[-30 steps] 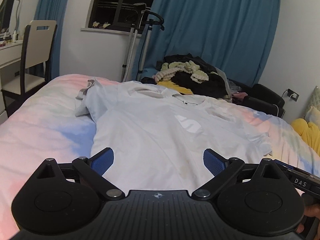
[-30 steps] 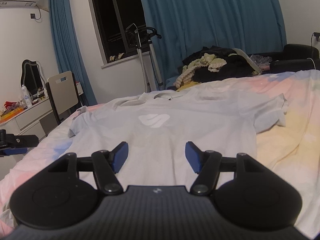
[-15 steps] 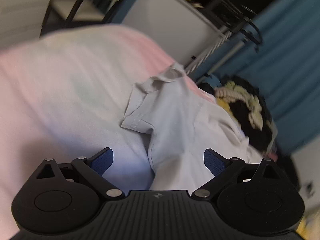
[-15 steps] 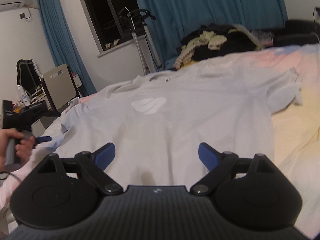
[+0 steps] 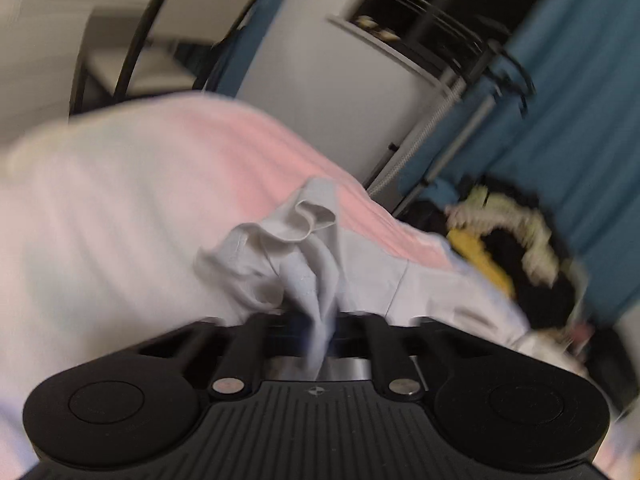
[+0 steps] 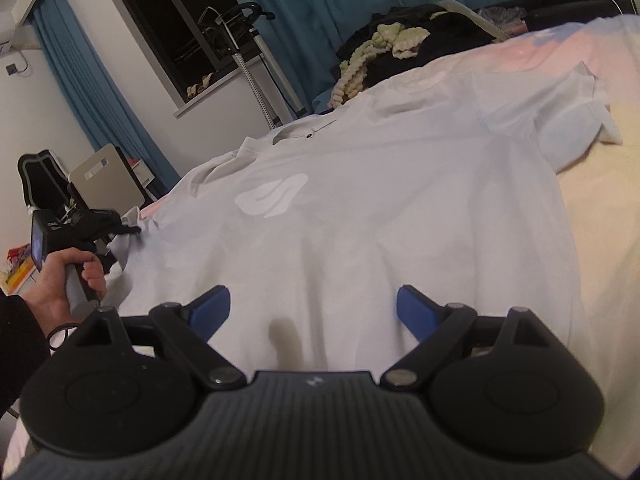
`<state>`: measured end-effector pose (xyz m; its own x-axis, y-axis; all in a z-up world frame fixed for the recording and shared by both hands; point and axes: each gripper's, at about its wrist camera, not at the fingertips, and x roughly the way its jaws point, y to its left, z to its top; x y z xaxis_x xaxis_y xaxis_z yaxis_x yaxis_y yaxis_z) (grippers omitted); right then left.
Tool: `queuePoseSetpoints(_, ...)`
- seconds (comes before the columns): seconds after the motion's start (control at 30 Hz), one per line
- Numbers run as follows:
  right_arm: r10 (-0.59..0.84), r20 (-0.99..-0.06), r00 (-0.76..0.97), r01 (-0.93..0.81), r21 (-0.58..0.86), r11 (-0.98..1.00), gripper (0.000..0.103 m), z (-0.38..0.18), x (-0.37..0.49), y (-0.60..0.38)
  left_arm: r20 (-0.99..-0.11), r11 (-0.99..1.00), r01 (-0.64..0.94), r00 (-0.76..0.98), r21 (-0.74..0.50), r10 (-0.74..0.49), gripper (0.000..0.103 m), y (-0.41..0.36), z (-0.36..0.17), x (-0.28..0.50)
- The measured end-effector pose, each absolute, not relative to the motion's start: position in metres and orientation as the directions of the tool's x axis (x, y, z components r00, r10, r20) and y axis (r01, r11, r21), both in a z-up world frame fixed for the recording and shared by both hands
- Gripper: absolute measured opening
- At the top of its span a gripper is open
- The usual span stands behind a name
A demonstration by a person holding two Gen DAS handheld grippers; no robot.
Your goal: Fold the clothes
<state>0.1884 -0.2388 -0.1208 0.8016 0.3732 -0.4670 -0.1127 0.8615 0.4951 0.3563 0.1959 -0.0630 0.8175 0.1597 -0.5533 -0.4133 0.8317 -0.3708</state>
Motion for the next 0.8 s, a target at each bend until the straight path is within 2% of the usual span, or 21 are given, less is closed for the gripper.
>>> queuePoseSetpoints(0.1, 0.371, -0.466, 0.803, -0.101, 0.508, 0.856, 0.091, -0.117, 0.187, -0.243, -0.483, 0.924, -0.328, 0.852, -0.195, 0.2, 0.005, 0.154, -0.037, 0.357)
queuePoseSetpoints(0.3, 0.372, -0.459, 0.807, -0.069, 0.553, 0.83, 0.091, -0.113, 0.183, -0.255, -0.44, 0.997, -0.072, 0.894, 0.039, 0.082, 0.005, 0.05, 0.0, 0.356)
queuePoseSetpoints(0.4, 0.365, -0.444, 0.818, -0.057, 0.57, 0.82, 0.091, -0.109, 0.18, -0.263, -0.471, 0.99, 0.059, 0.882, 0.128, 0.008, 0.005, -0.002, -0.003, 0.355)
queuePoseSetpoints(0.57, 0.356, -0.431, 0.829, -0.045, 0.584, 0.811, 0.091, -0.107, 0.178, -0.273, -0.58, 0.958, 0.224, 0.811, 0.18, -0.081, 0.009, -0.058, -0.04, 0.353)
queuePoseSetpoints(0.6, 0.357, -0.43, 0.829, -0.045, 0.585, 0.81, 0.091, -0.107, 0.178, -0.274, -0.605, 0.951, 0.253, 0.791, 0.181, -0.095, 0.017, -0.064, -0.05, 0.352)
queuePoseSetpoints(0.63, 0.358, -0.429, 0.829, -0.046, 0.586, 0.809, 0.091, -0.107, 0.178, -0.275, -0.622, 0.944, 0.274, 0.776, 0.182, -0.105, 0.033, -0.068, -0.058, 0.35)
queuePoseSetpoints(0.67, 0.358, -0.43, 0.829, -0.047, 0.585, 0.81, 0.091, -0.108, 0.178, -0.275, -0.631, 0.94, 0.286, 0.768, 0.184, -0.11, 0.046, -0.069, -0.064, 0.346)
queuePoseSetpoints(0.7, 0.359, -0.43, 0.829, -0.048, 0.584, 0.811, 0.091, -0.108, 0.178, -0.275, -0.639, 0.936, 0.299, 0.76, 0.186, -0.115, 0.066, -0.07, -0.07, 0.343)
queuePoseSetpoints(0.73, 0.359, -0.43, 0.828, -0.049, 0.583, 0.811, 0.091, -0.108, 0.178, -0.275, -0.641, 0.932, 0.31, 0.758, 0.188, -0.123, 0.071, -0.07, -0.075, 0.339)
queuePoseSetpoints(0.8, 0.362, -0.429, 0.828, -0.051, 0.584, 0.81, 0.091, -0.108, 0.179, -0.275, -0.642, 0.927, 0.326, 0.754, 0.185, -0.137, 0.071, -0.066, -0.075, 0.327)
